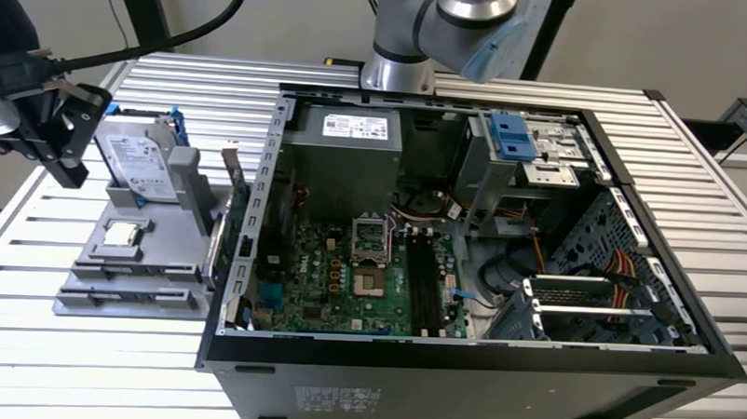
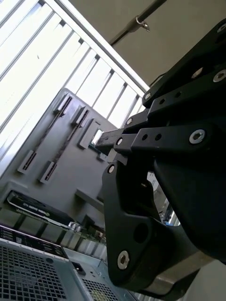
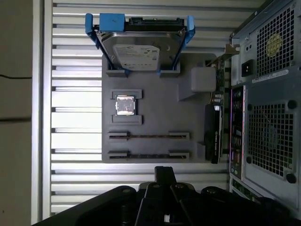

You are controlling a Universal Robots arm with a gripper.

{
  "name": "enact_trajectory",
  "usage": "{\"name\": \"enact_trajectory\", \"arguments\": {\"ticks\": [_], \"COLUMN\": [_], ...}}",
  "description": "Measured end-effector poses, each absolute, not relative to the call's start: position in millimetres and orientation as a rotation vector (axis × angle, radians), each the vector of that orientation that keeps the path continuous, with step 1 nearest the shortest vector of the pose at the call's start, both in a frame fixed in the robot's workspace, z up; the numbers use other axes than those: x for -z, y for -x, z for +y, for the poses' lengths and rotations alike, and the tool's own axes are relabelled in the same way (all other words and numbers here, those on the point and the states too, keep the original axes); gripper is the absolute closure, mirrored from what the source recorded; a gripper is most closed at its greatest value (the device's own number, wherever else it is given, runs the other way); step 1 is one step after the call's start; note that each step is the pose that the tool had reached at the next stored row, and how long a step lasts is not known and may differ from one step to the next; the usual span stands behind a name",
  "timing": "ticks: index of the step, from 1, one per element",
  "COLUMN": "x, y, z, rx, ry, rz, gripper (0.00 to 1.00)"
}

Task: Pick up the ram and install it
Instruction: 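Pick up the ram and move it above insertion slot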

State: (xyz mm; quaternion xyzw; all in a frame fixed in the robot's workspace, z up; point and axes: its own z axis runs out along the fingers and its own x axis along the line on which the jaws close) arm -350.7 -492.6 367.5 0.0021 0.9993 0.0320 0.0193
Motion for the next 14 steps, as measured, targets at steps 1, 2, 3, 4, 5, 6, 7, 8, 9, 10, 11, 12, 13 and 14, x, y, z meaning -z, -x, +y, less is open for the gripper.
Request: {"name": "enact_trajectory", "arguments": {"ticks": [1, 2, 3, 4, 5, 6, 7, 8, 9, 10, 11, 12, 13, 14], "x": [-367.5, -367.5, -367.5, -367.5, -367.5, -367.5, -367.5, -367.5, -367.5, -367.5, -367.5, -367.5, -367.5, -367.5], "y": [350.7, 350.7, 350.7, 350.7, 350.7, 350.7, 350.7, 350.7, 350.7, 350.7, 350.7, 350.7, 350.7, 350.7], "z": [-492.6, -492.6, -492.6, -492.6, -492.6, -492.6, -492.6, -492.6, -492.6, -492.6, -492.6, -492.6, -492.6, -492.6], "rx": [-0.099, -0.099, -0.100, -0.099, -0.100, -0.100, -0.100, -0.100, -0.100, -0.100, -0.100, -0.100, -0.100, -0.100], "ry": [-0.001, 0.005, 0.010, 0.014, 0.017, 0.018, 0.019, 0.019, 0.020, 0.021, 0.022, 0.024, 0.024, 0.025], "rz": [3.100, 3.099, 3.098, 3.097, 3.096, 3.096, 3.096, 3.096, 3.096, 3.096, 3.096, 3.096, 3.096, 3.096], "gripper": [1.00, 1.00, 1.00, 1.00, 1.00, 1.00, 1.00, 1.00, 1.00, 1.00, 1.00, 1.00, 1.00, 1.00]}}
